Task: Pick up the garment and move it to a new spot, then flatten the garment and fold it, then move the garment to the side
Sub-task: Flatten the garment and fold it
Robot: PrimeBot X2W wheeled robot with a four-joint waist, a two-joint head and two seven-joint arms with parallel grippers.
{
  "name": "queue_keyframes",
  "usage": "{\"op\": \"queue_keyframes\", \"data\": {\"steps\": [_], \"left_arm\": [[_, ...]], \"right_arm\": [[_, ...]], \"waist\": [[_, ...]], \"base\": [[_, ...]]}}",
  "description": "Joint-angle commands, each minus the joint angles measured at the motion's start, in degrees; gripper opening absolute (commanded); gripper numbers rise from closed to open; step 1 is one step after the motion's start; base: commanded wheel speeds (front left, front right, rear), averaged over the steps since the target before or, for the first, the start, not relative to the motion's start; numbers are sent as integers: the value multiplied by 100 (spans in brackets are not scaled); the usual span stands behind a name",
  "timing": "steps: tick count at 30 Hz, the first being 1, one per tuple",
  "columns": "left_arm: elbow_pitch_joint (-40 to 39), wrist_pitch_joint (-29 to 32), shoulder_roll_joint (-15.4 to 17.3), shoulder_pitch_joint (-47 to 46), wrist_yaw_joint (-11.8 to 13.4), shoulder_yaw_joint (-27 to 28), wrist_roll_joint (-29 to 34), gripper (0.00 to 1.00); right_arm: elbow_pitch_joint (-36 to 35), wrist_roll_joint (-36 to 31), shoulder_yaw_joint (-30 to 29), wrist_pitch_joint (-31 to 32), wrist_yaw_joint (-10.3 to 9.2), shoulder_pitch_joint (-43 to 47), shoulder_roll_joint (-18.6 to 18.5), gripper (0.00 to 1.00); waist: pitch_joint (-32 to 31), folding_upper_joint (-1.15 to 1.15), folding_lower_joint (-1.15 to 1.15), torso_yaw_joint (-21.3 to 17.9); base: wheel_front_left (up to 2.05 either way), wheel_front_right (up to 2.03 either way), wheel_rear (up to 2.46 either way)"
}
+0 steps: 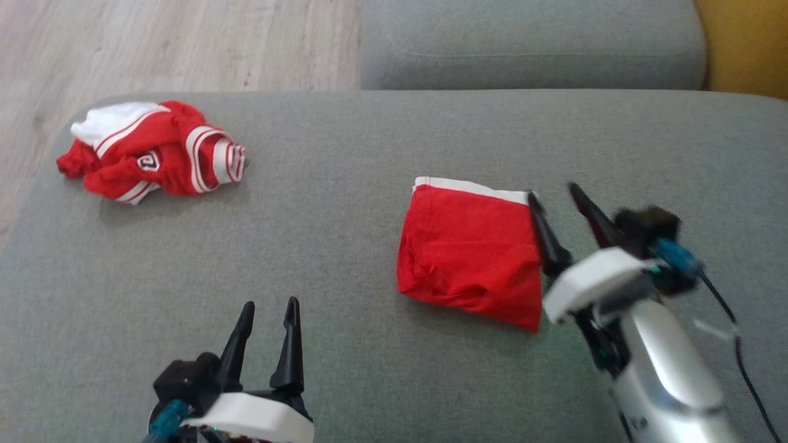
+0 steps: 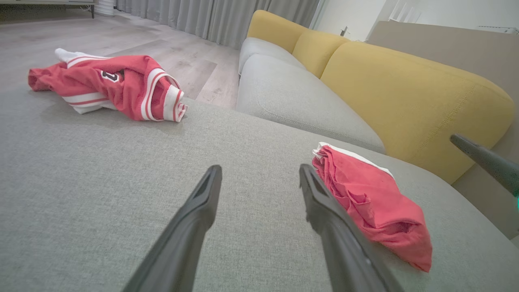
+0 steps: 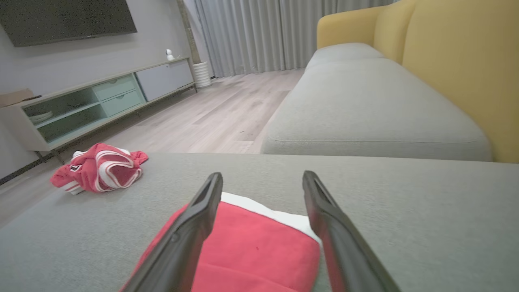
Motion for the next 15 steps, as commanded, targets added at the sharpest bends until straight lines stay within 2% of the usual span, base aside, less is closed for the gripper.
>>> {"op": "queue_keyframes", "data": {"steps": [1,8,15], "left_arm": [[-111,-44,29,-322,-8,211,68,100],[143,-162,18,-277,16,292,125,100],[383,-267,77,14,51,441,203,100]], "right_arm": [[-293,-149,-84,-83,37,98,49,100],[-1166,-578,-889,-148,37,1192,49,100],[-1905,-585,-1187,-69,37,2061,49,100]], "waist": [[-66,0,0,-49],[-288,0,0,-201],[-449,0,0,-283]], "base": [[0,0,0],[0,0,0],[0,0,0]]}}
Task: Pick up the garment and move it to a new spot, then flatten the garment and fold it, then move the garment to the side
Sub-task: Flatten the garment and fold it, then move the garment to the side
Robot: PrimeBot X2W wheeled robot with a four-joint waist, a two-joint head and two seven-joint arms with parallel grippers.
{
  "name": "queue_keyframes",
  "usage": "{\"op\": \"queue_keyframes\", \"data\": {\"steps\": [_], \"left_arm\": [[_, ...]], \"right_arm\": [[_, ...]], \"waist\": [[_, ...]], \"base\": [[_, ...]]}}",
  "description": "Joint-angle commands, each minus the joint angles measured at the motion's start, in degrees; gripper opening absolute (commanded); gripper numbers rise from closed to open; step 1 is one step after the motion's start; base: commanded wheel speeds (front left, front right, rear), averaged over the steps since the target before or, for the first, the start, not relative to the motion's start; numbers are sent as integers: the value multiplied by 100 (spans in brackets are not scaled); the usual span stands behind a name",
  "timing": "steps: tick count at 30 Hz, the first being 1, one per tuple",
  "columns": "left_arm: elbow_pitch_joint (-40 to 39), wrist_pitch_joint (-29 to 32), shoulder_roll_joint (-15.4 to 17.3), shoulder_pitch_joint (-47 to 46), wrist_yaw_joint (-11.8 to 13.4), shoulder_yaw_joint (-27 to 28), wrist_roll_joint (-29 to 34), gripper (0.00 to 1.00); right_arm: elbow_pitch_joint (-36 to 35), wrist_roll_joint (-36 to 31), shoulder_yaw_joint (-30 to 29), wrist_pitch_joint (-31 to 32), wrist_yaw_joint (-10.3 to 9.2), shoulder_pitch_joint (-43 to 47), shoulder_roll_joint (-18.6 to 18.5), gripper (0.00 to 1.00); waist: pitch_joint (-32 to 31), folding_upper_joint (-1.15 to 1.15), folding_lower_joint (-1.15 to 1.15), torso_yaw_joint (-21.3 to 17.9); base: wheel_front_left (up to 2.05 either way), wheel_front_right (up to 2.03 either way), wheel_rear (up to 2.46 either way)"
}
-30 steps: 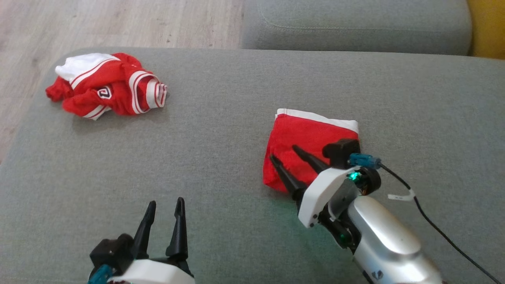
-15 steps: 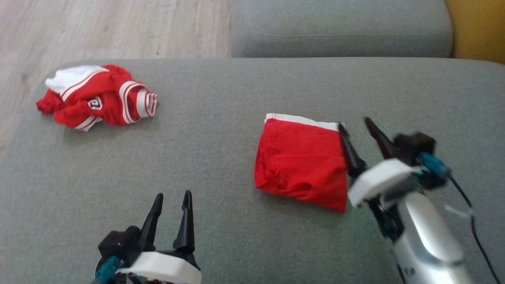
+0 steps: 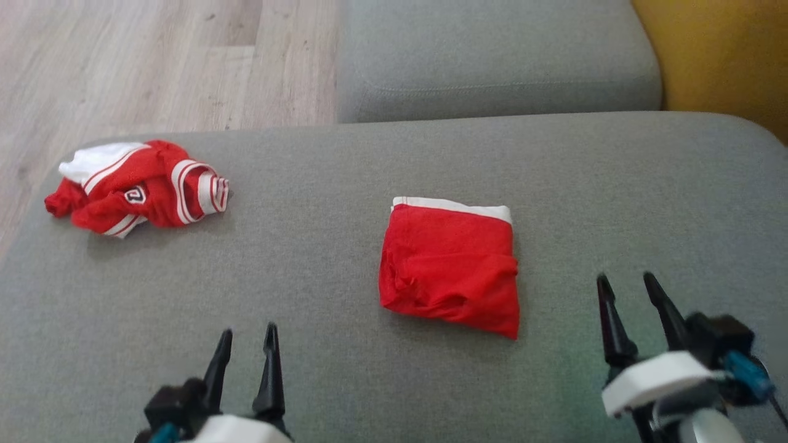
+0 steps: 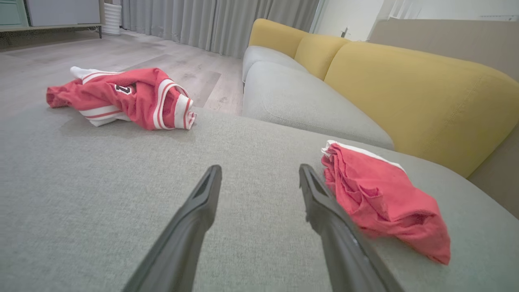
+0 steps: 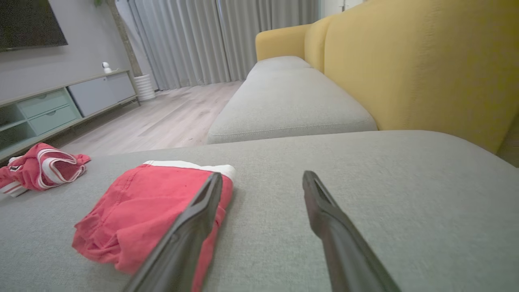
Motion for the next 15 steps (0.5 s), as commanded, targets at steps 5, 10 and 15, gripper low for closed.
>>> {"op": "queue_keyframes", "data": {"steps": [5,10,15], "left_arm": [[-12,-96,112,77,16,366,68,100],[21,-110,98,197,-13,438,87,100],[34,-116,80,235,-39,475,113,100]], "right_arm": [[-576,112,130,60,37,276,-16,100],[-699,128,168,132,37,470,-16,100],[-760,98,163,201,37,523,-16,100]], "waist": [[-83,0,1,-59],[-102,0,1,-68],[-96,0,1,-61]], "base": [[0,0,0],[0,0,0],[0,0,0]]}}
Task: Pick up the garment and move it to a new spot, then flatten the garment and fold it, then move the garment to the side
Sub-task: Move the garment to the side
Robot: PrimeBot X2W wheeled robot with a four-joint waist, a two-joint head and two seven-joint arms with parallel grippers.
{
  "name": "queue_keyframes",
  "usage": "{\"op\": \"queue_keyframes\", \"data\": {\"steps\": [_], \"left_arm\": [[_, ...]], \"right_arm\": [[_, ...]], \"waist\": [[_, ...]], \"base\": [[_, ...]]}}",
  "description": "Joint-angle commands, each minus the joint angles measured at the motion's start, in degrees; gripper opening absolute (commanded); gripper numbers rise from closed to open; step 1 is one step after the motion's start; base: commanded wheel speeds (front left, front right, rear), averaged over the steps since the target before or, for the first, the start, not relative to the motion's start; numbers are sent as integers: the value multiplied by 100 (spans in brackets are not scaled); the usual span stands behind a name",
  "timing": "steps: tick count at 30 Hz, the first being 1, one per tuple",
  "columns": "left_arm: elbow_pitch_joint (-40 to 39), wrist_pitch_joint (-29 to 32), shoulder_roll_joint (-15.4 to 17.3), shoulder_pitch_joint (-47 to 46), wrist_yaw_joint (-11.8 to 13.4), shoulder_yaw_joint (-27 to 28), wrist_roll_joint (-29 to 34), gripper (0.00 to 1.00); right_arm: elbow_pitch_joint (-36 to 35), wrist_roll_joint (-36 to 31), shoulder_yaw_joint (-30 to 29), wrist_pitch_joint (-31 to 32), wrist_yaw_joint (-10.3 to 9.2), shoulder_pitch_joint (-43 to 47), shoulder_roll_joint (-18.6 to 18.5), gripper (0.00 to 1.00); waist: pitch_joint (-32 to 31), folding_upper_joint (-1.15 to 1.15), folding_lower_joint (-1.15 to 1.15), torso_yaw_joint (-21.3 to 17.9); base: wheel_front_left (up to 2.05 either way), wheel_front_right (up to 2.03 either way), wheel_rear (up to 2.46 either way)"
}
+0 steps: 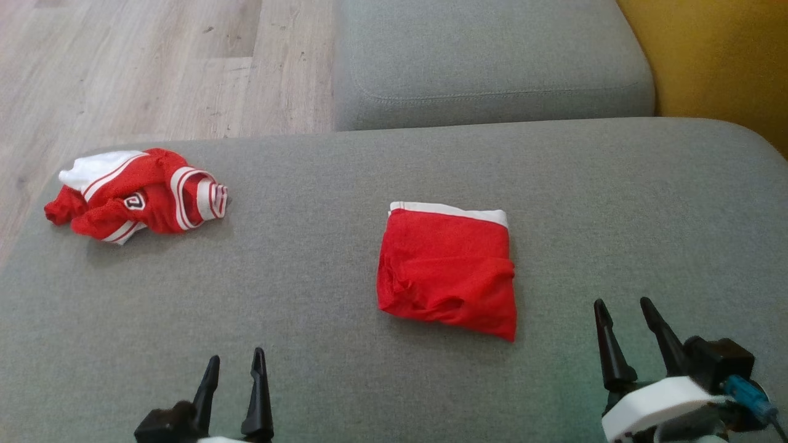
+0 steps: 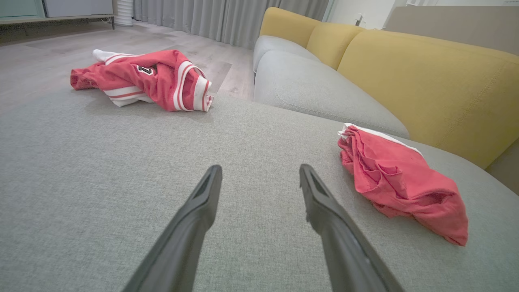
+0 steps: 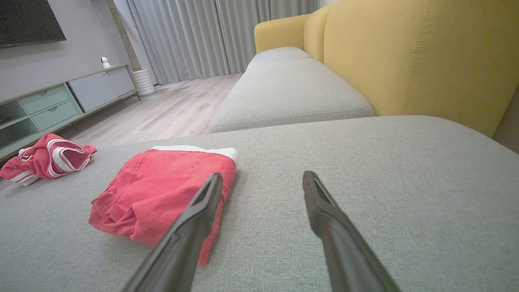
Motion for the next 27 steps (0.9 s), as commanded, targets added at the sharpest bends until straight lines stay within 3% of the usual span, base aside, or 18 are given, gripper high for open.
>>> {"op": "queue_keyframes", "data": {"steps": [1,12,19,27], "left_arm": [[-116,-67,63,-202,-15,281,80,100],[-110,-70,20,-240,-19,291,136,100],[-204,-48,-4,-360,-13,234,197,100],[-273,-48,-161,-607,-76,115,279,100]], "right_arm": [[-233,-7,125,11,37,-125,-31,100],[-118,-41,57,214,37,-388,-31,100],[133,-205,-38,1041,37,-1465,-31,100],[1067,-271,-247,1872,37,-2426,-31,100]], "waist": [[3,0,1,7],[115,0,1,120],[372,0,1,407],[828,0,1,969]], "base": [[0,0,0],[0,0,0],[0,0,0],[0,0,0]]}}
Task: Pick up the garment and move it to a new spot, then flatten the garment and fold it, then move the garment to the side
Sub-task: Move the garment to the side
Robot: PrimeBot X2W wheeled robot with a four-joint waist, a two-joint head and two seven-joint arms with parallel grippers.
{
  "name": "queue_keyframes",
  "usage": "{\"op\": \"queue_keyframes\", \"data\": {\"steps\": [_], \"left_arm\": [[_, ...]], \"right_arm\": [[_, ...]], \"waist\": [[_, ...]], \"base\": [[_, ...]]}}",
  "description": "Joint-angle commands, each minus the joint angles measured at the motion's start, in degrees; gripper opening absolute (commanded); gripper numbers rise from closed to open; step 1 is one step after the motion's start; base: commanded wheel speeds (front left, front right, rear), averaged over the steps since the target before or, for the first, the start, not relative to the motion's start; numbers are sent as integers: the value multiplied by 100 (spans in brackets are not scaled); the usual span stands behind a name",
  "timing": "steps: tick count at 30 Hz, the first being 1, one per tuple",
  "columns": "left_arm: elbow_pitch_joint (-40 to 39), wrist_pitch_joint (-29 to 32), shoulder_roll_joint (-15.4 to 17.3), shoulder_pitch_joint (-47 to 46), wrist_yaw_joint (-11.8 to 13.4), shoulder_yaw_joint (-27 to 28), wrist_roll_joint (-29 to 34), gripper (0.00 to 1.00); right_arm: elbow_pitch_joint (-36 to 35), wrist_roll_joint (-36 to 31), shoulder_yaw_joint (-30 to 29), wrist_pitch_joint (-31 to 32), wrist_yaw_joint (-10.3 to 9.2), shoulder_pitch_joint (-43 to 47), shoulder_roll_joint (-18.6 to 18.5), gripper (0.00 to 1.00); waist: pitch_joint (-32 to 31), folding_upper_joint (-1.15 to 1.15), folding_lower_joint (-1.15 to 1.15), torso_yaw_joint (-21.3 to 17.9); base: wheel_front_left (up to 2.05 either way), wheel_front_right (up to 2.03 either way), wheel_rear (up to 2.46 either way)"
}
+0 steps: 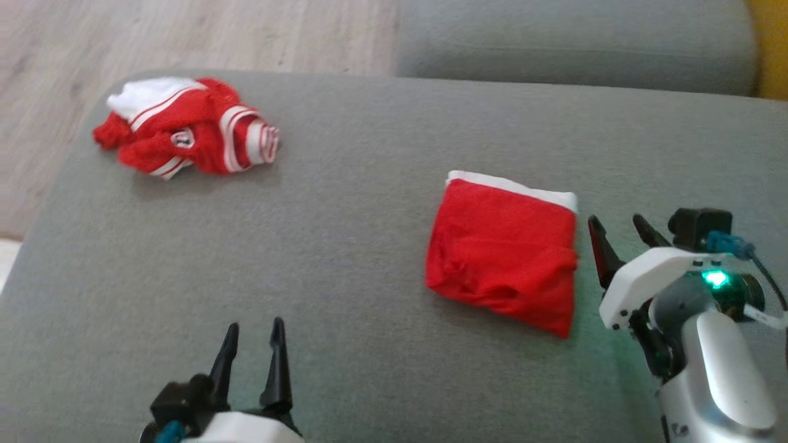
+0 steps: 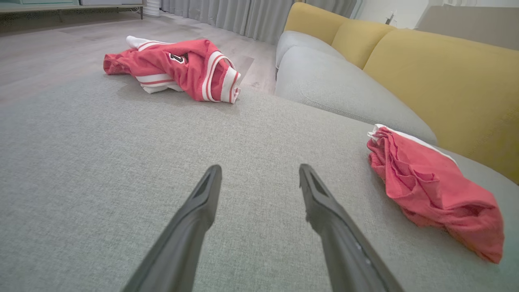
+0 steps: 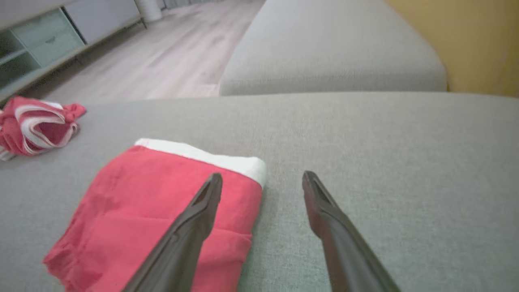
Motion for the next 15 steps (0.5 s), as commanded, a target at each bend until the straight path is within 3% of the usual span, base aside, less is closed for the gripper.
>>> {"op": "queue_keyframes", "data": {"steps": [1,12,13,14,15], "left_arm": [[-186,-49,-7,-324,-32,146,78,100],[-100,-65,-118,-379,-96,192,134,100],[-95,-66,-125,-378,-102,198,139,100],[-92,-67,-133,-377,-108,200,145,100],[-87,-68,-139,-377,-118,197,152,100]], "right_arm": [[-10,-154,19,44,37,-264,-26,100],[1123,199,-168,434,37,-321,-26,100],[1227,283,-189,524,37,-342,-26,78],[1317,376,-174,604,37,-372,-26,44],[1381,443,-154,647,37,-409,-26,33]], "waist": [[235,0,-2,328],[413,0,-2,766],[417,0,-2,767],[420,0,-2,762],[423,0,-2,749]], "base": [[0,0,0],[0,0,0],[0,0,0],[0,0,0],[0,0,0]]}}
